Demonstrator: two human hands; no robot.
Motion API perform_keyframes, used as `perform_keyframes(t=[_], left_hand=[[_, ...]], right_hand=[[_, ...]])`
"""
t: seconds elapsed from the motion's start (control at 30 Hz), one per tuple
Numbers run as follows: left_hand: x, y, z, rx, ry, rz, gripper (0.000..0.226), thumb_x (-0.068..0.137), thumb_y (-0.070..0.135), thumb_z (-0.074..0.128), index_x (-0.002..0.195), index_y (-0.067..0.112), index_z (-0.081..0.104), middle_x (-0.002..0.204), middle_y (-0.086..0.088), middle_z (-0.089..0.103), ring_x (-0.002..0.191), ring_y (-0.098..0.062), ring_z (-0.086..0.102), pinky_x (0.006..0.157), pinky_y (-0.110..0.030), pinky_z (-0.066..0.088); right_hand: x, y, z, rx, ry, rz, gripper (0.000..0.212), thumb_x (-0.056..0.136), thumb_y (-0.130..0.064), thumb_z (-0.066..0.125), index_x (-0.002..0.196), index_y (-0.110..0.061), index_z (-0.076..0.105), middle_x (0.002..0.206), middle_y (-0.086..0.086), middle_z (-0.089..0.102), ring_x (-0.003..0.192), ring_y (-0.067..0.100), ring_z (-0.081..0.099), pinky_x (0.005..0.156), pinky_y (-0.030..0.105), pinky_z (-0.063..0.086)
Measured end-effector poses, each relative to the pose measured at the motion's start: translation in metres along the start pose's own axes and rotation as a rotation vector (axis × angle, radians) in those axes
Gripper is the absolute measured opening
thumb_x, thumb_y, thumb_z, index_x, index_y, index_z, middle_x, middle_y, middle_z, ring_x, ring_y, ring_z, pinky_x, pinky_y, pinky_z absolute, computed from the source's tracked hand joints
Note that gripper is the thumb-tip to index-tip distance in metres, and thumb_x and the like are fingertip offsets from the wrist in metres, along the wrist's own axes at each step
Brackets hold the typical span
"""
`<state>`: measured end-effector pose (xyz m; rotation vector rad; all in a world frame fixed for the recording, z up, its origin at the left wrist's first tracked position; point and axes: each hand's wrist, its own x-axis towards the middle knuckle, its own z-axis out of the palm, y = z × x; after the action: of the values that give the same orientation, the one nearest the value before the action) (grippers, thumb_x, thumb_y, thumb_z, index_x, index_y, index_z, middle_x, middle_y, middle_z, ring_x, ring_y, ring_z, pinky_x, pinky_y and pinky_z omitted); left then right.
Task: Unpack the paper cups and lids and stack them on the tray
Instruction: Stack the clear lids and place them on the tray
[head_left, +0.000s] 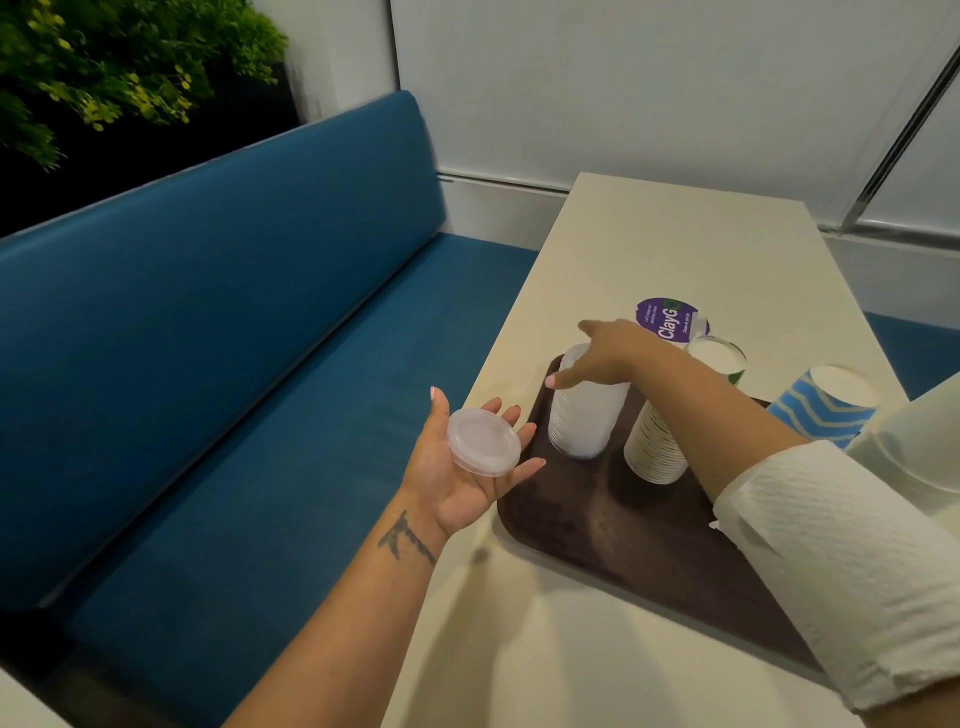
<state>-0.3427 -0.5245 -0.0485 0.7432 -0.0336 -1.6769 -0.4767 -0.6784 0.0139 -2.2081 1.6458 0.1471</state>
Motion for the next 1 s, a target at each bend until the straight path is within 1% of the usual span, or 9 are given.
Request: perform_keyframes(t=[0.07,0.13,0.2,0.27,0.37,0.53,0.7,0.83,1.0], left_hand=[[0.001,0.002,0.001,-0.011,-0.013,0.002,0.078,0.086,0.071,0.036,0.134,0.011,0.05,0.127,-0.011,0.061,0.107,-0.033,0.063,0.068,-0.052,0.059],[0.002,0.003,0.002,-0.02,-0.022,0.008,0.08,0.086,0.072,0.035,0.133,0.01,0.05,0.125,-0.011,0.062,0.107,-0.033,0.063,0.068,-0.053,0.059],[0.002,0.004,0.005,-0.012,-0.055,0.013,0.083,0.085,0.074,0.034,0.133,0.009,0.049,0.118,-0.011,0.065,0.104,-0.031,0.065,0.068,-0.052,0.059],[0.0,0.003,0.01,0.008,-0.092,0.018,0.082,0.086,0.074,0.033,0.13,0.007,0.052,0.11,-0.014,0.069,0.097,-0.031,0.069,0.069,-0.051,0.059],[-0.001,-0.002,0.015,-0.035,-0.137,0.03,0.069,0.091,0.068,0.034,0.102,0.008,0.068,0.096,-0.018,0.071,0.086,-0.033,0.071,0.073,-0.052,0.058],[0.001,-0.004,0.005,-0.016,-0.161,0.015,0.081,0.088,0.073,0.029,0.083,0.011,0.08,0.099,-0.015,0.072,0.09,-0.031,0.071,0.082,-0.058,0.051],[0.0,-0.005,0.008,0.014,-0.16,0.019,0.077,0.086,0.073,0.032,0.085,0.014,0.08,0.099,-0.014,0.071,0.089,-0.03,0.071,0.082,-0.063,0.046],[0.002,-0.005,0.015,0.032,-0.175,0.027,0.079,0.079,0.079,0.035,0.11,0.014,0.067,0.105,-0.013,0.069,0.092,-0.031,0.069,0.071,-0.065,0.051],[0.007,-0.001,0.015,0.091,-0.132,0.024,0.095,0.075,0.086,0.025,0.12,0.013,0.065,0.118,-0.011,0.065,0.109,-0.03,0.061,0.088,-0.068,0.042]], right_hand=[[-0.01,-0.005,-0.004,0.022,0.173,-0.129,0.088,0.076,-0.055,0.07,0.148,-0.026,0.028,0.156,0.007,0.023,0.141,0.033,0.025,0.111,0.048,0.03],[-0.028,-0.017,-0.009,0.153,0.28,-0.357,0.075,0.078,-0.046,0.073,0.143,-0.028,0.039,0.152,0.002,0.032,0.139,0.024,0.031,0.109,0.038,0.031],[-0.052,-0.031,-0.011,0.238,0.134,-0.551,0.065,0.078,-0.036,0.075,0.137,-0.029,0.046,0.144,-0.006,0.042,0.132,0.012,0.038,0.102,0.024,0.031],[-0.072,-0.044,-0.003,0.194,-0.084,-0.619,0.072,0.075,-0.031,0.079,0.138,-0.03,0.044,0.141,-0.01,0.044,0.126,0.008,0.043,0.101,0.021,0.035],[-0.087,-0.054,0.015,0.123,-0.163,-0.597,0.087,0.068,-0.024,0.083,0.141,-0.034,0.036,0.135,-0.006,0.047,0.118,0.015,0.049,0.096,0.03,0.046],[-0.091,-0.054,0.027,0.116,-0.123,-0.57,0.089,0.067,-0.016,0.08,0.14,-0.036,0.034,0.127,-0.003,0.051,0.112,0.018,0.052,0.09,0.035,0.051],[-0.088,-0.05,0.031,0.092,-0.099,-0.559,0.081,0.065,-0.019,0.08,0.133,-0.037,0.039,0.116,-0.003,0.053,0.103,0.018,0.055,0.085,0.039,0.052],[-0.083,-0.048,0.028,0.074,-0.081,-0.556,0.076,0.063,-0.02,0.078,0.129,-0.034,0.041,0.113,-0.004,0.054,0.101,0.018,0.055,0.085,0.04,0.052],[-0.069,-0.037,-0.001,0.13,-0.099,-0.52,0.075,0.069,-0.023,0.079,0.135,-0.029,0.043,0.126,-0.008,0.05,0.113,0.015,0.049,0.09,0.026,0.043]])
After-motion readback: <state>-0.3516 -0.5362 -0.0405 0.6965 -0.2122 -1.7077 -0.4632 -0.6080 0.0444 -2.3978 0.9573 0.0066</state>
